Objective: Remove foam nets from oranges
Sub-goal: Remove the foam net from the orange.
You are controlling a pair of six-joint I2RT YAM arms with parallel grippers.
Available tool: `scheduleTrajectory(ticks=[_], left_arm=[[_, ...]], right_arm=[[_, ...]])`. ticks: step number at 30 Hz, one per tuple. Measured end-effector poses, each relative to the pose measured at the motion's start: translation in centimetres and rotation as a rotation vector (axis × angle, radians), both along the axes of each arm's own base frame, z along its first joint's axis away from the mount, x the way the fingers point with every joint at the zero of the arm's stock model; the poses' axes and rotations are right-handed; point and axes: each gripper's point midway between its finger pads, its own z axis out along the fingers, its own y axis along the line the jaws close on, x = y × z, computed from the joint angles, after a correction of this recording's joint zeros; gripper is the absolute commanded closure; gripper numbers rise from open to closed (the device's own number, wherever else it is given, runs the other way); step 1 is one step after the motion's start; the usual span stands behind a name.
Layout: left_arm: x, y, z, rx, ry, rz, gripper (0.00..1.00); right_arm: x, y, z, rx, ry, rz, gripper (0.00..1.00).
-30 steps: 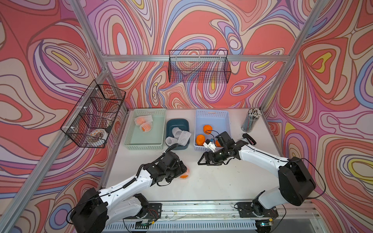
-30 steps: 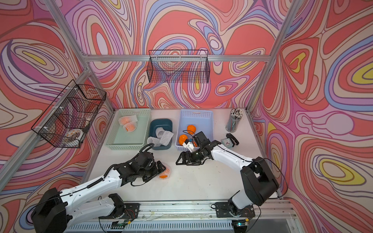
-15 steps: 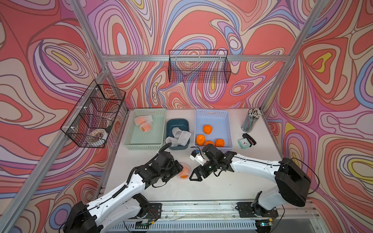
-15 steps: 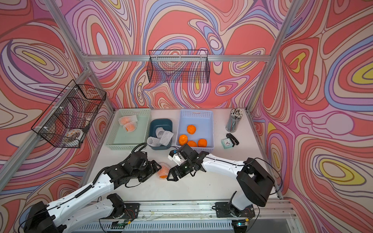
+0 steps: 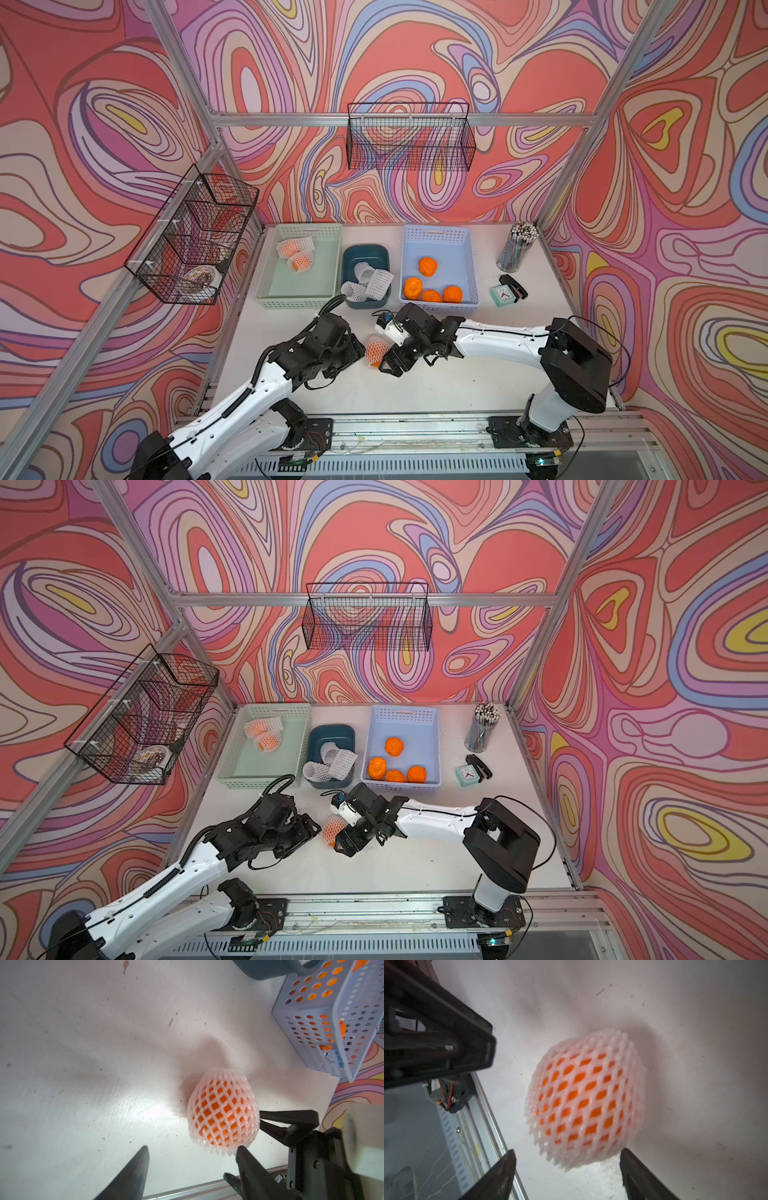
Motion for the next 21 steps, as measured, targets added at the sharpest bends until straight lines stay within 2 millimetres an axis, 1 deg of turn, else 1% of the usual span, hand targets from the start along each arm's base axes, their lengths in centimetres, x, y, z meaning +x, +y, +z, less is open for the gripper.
scheduleTrajectory(ticks=[8,12,15,21], left_arm=[[-0.6,0.6,0.3,0.014,-0.008,-0.019,0.31],[-0.8,0.7,0.5,0.026,-0.014,-0.035,0.31],[-0.8,0.7,0.5,0.031,-0.017,-0.045,0.31],[-0.9,0.8,0.2,0.05,-0.011,-0.065,0.31]], right_arm=[[1.6,0.8,-0.4,-0.028,-0.054,-0.007,0.28],[2.1,1.2,-0.4,-0.037,-0.062,-0.005,0.38],[2.6,1.8,-0.2,-0.034,-0.069,-0.007,0.5],[3.1,2.4,-0.6,-0.046,-0.062,-0.006,0.53]])
